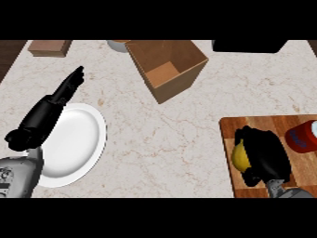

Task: Pick the lemon from the cutting board and place it in the cardboard box

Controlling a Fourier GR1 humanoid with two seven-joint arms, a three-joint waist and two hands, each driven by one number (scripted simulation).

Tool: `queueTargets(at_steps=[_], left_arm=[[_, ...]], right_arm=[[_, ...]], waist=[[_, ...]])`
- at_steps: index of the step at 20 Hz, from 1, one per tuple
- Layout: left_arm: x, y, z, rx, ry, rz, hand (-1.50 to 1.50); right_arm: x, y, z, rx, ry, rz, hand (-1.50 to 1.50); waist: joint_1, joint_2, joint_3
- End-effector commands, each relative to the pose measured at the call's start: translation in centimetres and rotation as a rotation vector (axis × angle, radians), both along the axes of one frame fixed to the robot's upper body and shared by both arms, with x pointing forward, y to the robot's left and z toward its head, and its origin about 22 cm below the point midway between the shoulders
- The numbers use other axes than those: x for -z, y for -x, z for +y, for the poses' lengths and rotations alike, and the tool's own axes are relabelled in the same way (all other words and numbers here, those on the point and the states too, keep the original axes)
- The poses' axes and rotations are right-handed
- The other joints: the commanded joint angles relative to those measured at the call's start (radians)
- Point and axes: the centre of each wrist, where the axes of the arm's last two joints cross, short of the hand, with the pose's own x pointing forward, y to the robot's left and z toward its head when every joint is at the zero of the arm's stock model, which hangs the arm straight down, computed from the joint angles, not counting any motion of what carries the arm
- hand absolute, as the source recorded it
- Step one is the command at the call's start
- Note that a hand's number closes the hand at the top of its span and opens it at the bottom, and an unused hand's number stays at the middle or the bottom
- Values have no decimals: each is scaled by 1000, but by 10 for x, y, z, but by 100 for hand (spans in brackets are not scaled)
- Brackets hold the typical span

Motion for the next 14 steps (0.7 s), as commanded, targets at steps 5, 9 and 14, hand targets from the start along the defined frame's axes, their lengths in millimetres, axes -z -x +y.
queueTargets(at_steps=[5,9,14], left_arm=[[-15,-12,-36,156,1,-50,0],[-16,-15,-45,180,-15,-43,0],[-9,-18,-52,196,-5,-21,0]], right_arm=[[-57,-40,152,-198,-171,-158,150],[-88,-64,181,-215,-101,-276,150],[-129,-86,205,-135,-139,-403,150]], waist=[[169,37,1],[191,35,-1],[184,34,-2]])
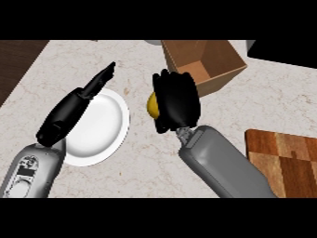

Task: Pick the lemon from the cutting board and place it in the cardboard box

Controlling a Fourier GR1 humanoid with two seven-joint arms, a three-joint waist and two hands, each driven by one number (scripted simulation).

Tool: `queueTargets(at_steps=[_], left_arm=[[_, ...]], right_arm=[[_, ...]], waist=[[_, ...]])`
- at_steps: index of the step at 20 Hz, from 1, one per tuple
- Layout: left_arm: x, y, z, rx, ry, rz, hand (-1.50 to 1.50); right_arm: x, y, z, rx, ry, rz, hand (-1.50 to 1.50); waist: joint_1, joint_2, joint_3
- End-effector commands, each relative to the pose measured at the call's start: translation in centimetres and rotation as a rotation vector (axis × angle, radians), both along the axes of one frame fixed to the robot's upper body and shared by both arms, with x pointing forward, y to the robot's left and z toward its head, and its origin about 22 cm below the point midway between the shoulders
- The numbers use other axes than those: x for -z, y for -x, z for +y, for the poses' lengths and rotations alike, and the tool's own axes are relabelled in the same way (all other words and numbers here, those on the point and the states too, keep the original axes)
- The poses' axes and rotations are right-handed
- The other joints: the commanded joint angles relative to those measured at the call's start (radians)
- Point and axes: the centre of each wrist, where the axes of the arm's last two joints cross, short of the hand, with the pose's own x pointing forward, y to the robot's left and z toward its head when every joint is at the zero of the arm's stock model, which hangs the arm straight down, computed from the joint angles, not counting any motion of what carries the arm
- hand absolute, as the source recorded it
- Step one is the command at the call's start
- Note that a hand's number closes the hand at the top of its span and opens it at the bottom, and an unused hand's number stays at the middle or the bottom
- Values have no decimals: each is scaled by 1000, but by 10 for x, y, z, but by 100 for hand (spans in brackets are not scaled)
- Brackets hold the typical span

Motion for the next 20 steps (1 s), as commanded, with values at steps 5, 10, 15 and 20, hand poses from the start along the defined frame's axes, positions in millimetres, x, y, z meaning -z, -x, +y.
queueTargets(at_steps=[5,10,15,20], left_arm=[[1,-7,0,-8,-24,12,0],[4,-11,-6,-43,0,4,0],[1,-9,19,-83,2,4,0],[6,-12,26,-117,-8,5,0]], right_arm=[[-71,-32,30,259,-217,-219,150],[-83,-55,38,438,-296,-252,150],[-93,-84,35,526,-340,-269,150],[-97,-105,38,568,-231,-208,150]], waist=[[-7,-7,-1],[-47,-4,-2],[-74,-7,0],[-112,-13,0]])
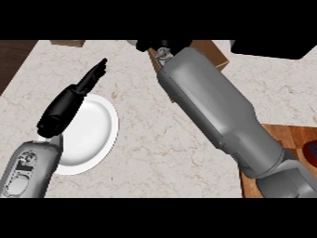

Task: Pick the lemon from the cutting board and place it in the cardboard box

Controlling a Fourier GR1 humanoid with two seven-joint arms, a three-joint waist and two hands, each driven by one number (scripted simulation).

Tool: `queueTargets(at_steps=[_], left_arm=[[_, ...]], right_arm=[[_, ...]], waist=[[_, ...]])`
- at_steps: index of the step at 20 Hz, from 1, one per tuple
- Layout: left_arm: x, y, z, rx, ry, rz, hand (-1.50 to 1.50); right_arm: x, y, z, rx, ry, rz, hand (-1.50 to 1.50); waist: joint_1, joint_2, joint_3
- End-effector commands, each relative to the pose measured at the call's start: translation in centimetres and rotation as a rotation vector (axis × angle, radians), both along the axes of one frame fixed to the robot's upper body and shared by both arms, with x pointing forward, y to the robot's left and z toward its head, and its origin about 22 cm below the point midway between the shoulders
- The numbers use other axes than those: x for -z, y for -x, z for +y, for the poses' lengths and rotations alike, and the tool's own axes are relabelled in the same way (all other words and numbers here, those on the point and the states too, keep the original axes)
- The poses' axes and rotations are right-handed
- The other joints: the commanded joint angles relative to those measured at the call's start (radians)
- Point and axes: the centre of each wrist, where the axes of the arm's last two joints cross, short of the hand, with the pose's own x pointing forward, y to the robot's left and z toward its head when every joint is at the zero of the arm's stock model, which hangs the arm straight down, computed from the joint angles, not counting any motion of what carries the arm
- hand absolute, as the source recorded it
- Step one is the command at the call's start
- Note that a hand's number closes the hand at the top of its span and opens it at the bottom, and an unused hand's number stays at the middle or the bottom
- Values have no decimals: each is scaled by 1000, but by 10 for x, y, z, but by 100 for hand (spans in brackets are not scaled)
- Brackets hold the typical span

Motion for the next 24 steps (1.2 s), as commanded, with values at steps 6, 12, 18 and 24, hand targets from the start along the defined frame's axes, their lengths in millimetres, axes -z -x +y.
queueTargets(at_steps=[6,12,18,24], left_arm=[[6,6,3,-29,6,9,0],[19,17,23,-64,15,11,0],[-2,16,19,-81,8,12,0],[13,18,24,-82,21,33,0]], right_arm=[[18,-37,-20,82,-100,374,150],[51,-48,-39,12,-119,537,150],[58,-54,-52,-79,-175,722,-150],[55,-51,-48,-273,-226,526,-150]], waist=[[-36,-4,2],[-62,-9,2],[-77,-15,4],[-87,-17,3]])
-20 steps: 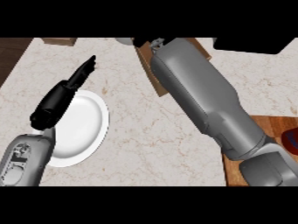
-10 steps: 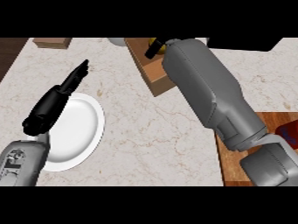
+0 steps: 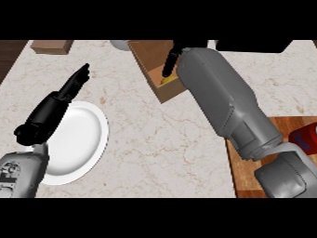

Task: Pick the lemon from the cutting board and place it in the cardboard box

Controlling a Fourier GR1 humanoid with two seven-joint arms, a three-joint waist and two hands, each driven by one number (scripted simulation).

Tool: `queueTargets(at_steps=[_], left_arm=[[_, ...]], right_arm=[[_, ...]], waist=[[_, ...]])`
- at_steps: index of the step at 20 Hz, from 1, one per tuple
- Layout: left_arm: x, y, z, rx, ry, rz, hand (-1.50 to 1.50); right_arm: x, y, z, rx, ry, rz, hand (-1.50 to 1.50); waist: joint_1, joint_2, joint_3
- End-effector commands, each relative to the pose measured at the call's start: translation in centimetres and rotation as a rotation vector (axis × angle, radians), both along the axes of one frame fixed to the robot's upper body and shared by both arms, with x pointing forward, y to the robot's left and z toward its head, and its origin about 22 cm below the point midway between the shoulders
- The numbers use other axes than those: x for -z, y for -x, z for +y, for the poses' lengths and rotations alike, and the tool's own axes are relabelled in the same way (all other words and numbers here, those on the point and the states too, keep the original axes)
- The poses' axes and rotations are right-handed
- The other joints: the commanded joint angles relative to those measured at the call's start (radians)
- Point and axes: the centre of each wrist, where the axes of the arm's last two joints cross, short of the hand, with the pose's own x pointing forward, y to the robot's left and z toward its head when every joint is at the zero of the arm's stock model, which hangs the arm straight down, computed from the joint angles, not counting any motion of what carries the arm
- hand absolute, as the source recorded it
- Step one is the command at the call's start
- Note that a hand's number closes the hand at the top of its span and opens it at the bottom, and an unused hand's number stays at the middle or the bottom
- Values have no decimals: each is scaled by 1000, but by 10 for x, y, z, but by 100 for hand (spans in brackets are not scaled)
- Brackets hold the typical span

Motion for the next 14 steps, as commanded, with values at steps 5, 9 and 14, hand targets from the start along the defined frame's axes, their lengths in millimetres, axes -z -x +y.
queueTargets(at_steps=[5,9,14], left_arm=[[-1,1,-1,-10,-4,-3,0],[6,1,-3,5,-5,-6,0],[18,8,7,-8,-4,21,0]], right_arm=[[-48,-1,-18,76,-542,-505,-150],[-33,-2,-39,277,-789,-622,-150],[3,-2,-66,354,-871,-692,-150]], waist=[[-21,-4,6],[-4,9,3],[-19,-3,1]])
